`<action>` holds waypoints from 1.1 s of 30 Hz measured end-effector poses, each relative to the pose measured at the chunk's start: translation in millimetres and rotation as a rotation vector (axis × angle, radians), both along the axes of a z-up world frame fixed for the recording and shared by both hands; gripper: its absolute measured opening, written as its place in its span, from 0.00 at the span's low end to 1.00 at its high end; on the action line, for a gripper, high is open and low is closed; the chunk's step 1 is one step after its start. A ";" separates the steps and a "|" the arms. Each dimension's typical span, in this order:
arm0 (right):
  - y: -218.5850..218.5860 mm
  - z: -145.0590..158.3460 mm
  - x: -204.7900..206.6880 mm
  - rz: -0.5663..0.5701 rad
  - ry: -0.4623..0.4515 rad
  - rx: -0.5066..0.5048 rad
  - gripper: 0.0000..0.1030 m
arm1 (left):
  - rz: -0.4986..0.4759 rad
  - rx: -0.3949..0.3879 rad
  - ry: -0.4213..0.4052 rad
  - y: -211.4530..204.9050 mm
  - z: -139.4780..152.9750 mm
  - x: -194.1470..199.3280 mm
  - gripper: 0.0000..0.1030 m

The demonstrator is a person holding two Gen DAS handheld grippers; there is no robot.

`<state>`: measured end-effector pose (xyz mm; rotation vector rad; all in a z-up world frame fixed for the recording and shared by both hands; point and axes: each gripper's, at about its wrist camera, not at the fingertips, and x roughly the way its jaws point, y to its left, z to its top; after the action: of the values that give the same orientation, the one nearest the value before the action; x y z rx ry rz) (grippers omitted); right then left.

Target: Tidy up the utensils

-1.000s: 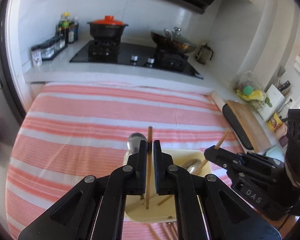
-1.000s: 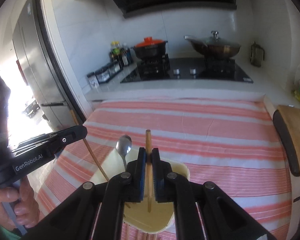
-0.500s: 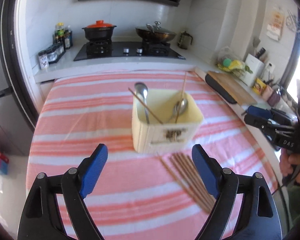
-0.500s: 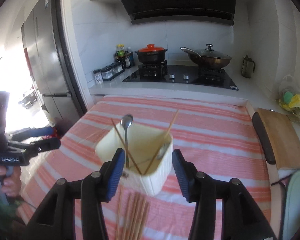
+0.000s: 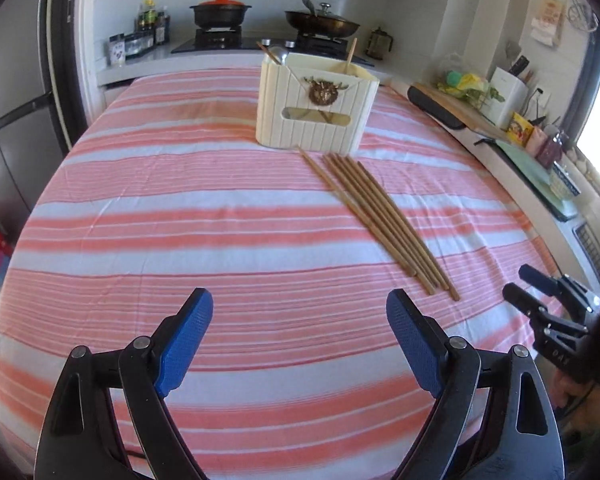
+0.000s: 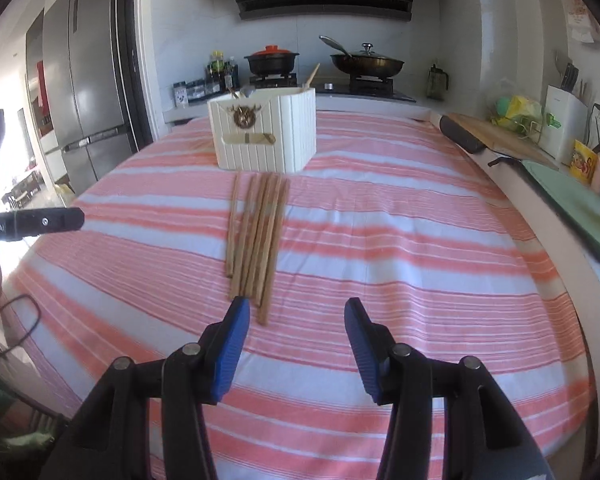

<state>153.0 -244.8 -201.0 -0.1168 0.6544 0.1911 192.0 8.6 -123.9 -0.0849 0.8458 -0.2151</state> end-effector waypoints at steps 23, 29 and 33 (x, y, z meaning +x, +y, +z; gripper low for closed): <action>-22.3 -40.9 53.9 -0.077 0.060 0.007 0.49 | 0.086 -0.085 0.118 -1.5 -41.2 21.4 0.88; -25.4 -44.4 56.1 -0.072 0.078 0.033 0.49 | 0.134 -0.133 0.142 -6.1 -45.7 49.8 0.88; -20.5 -45.6 56.1 -0.059 0.076 0.011 0.49 | 0.174 -0.147 0.115 -14.8 -44.2 70.0 0.88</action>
<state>209.1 -265.3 -246.6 -0.0795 0.7310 0.1430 262.0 -6.3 -168.1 -0.3098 0.9314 -0.1090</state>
